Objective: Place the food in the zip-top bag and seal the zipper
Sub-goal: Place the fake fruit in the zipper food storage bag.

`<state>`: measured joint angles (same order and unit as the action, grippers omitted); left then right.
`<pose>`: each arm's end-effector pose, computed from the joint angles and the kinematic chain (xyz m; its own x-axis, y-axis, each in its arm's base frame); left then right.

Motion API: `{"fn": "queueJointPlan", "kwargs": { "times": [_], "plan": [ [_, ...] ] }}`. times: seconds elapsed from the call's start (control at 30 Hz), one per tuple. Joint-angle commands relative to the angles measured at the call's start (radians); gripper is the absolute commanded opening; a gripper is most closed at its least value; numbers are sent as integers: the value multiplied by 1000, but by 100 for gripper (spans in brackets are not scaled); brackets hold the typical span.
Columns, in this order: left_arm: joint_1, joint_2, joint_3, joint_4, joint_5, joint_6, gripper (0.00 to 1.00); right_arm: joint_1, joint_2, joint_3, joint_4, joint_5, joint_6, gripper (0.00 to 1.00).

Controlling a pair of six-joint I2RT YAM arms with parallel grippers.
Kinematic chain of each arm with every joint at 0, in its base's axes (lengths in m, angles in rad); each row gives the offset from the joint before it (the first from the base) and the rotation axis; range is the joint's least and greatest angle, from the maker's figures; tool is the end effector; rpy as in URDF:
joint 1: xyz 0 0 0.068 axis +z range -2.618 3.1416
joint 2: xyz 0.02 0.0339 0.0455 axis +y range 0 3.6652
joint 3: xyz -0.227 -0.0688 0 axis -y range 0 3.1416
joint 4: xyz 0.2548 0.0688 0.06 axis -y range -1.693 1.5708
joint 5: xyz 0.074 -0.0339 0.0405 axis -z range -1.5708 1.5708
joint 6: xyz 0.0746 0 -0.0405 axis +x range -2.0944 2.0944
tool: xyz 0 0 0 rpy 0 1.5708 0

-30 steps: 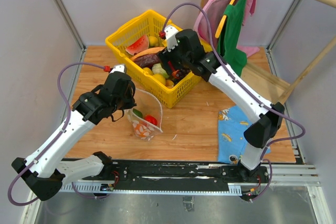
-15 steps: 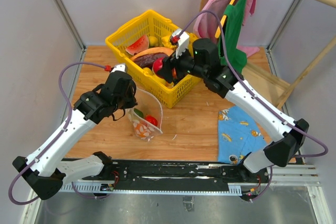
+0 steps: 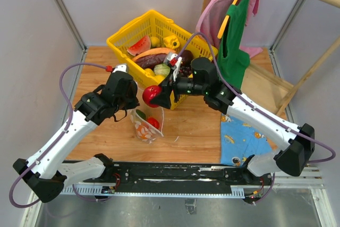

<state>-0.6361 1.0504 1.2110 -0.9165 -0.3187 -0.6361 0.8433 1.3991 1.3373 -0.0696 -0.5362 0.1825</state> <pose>0.2186 -0.1324 0.3111 -0.6701 -0.2065 -0.7130 -0.0215 0.9655 -0.2594 0.2217 0.3063 0.3632 -0.2633 -0.0611 -0.9628 -0.9468 0.2080 0.2457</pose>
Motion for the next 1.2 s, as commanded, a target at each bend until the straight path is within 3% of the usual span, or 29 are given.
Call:
{"fn": "queueJointPlan", "kwargs": {
  "times": [0.0,0.37,0.63,1.17],
  "plan": [
    [12,-10,-13,24,11,-11,0,34,1,-26,71,-110,32,36],
    [12,-23,-17,27,19,-8,0,75,80,-40,-1,-54,-45,40],
    [12,-33,-13,34,26,7,0,76,114,-60,14,20,-72,49],
    [11,-46,-12,39,24,25,0,74,154,6,16,-6,-91,84]
  ]
}}
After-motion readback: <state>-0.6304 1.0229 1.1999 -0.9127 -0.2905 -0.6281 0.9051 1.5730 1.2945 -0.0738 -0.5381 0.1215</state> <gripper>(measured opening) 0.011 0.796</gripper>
